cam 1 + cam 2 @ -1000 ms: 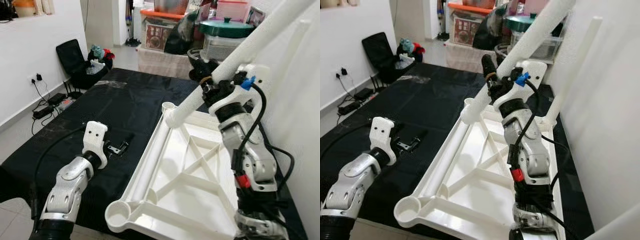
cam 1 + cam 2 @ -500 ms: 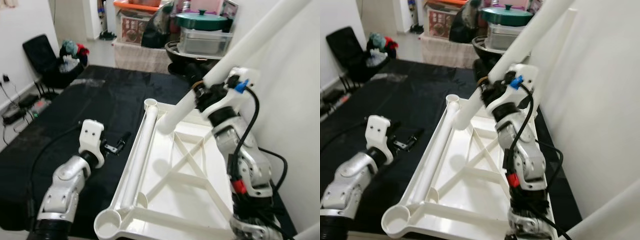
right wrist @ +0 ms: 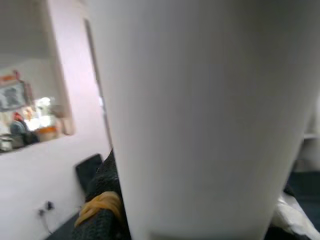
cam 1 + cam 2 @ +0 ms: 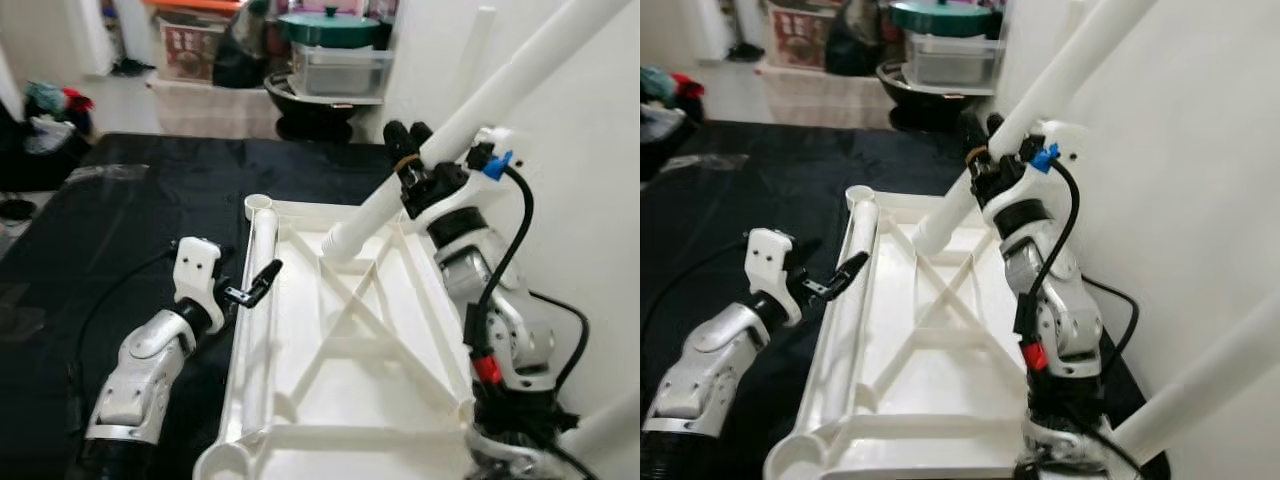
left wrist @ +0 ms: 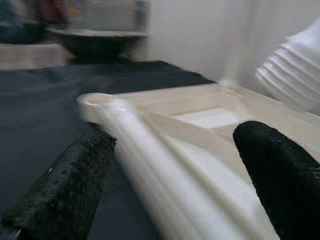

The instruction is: Building children table

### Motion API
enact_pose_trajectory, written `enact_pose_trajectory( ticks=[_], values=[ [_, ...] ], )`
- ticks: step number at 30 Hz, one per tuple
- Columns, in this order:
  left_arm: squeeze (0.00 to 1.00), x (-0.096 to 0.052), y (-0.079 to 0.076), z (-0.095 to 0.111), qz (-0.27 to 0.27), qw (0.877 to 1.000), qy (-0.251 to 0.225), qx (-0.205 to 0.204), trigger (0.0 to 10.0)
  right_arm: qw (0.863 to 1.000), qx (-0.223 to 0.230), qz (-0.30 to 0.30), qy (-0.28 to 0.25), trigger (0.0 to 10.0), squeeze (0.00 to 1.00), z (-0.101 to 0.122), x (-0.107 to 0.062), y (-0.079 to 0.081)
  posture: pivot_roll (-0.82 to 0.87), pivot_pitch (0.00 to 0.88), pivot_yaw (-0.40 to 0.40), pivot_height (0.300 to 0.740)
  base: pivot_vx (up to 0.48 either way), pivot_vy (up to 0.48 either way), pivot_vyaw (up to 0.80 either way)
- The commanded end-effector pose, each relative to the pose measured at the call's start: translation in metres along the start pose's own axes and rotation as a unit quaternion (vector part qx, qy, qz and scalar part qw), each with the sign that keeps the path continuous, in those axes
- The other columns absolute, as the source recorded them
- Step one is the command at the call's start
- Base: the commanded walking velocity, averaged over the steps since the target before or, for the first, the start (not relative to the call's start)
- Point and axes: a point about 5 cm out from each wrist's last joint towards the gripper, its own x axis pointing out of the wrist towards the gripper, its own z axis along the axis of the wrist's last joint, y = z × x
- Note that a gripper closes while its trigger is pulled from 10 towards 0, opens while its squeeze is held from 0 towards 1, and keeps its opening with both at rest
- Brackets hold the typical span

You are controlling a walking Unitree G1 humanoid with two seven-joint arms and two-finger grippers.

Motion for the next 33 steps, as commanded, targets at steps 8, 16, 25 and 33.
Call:
enact_pose_trajectory(
  ticks=[8, 16, 25, 33],
  values=[
    [0.0, 0.0, -0.007, 0.002, -0.012, 1.0, -0.009, -0.002, 10.0, 1.0, -0.006, 0.005, -0.008, 0.0, 0.0, 0.006, 0.002, 0.0, 0.07, 0.0, -0.112, 0.74, 0.0, 0.0, 0.0],
    [0.0, -0.002, -0.012, 0.001, -0.02, 1.0, -0.007, -0.012, 10.0, 1.0, -0.008, 0.001, -0.006, 0.0, 0.0, 0.006, 0.001, -0.002, 0.07, 0.0, -0.112, 0.74, 0.0, 0.0, 0.0],
    [0.0, 0.001, -0.012, 0.002, -0.014, 1.0, -0.008, -0.004, 10.0, 1.0, -0.007, 0.012, -0.006, 0.0, 0.0, 0.007, 0.002, 0.001, 0.07, 0.0, -0.109, 0.74, -0.095, 0.0, 0.0],
    [0.0, 0.003, -0.013, -0.003, -0.005, 1.0, 0.007, 0.009, 10.0, 1.0, -0.012, 0.002, -0.001, 0.0, 0.0, 0.007, 0.0, -0.003, 0.06, 0.0, -0.098, 0.74, 0.0, 0.0, 0.0]
  ],
)
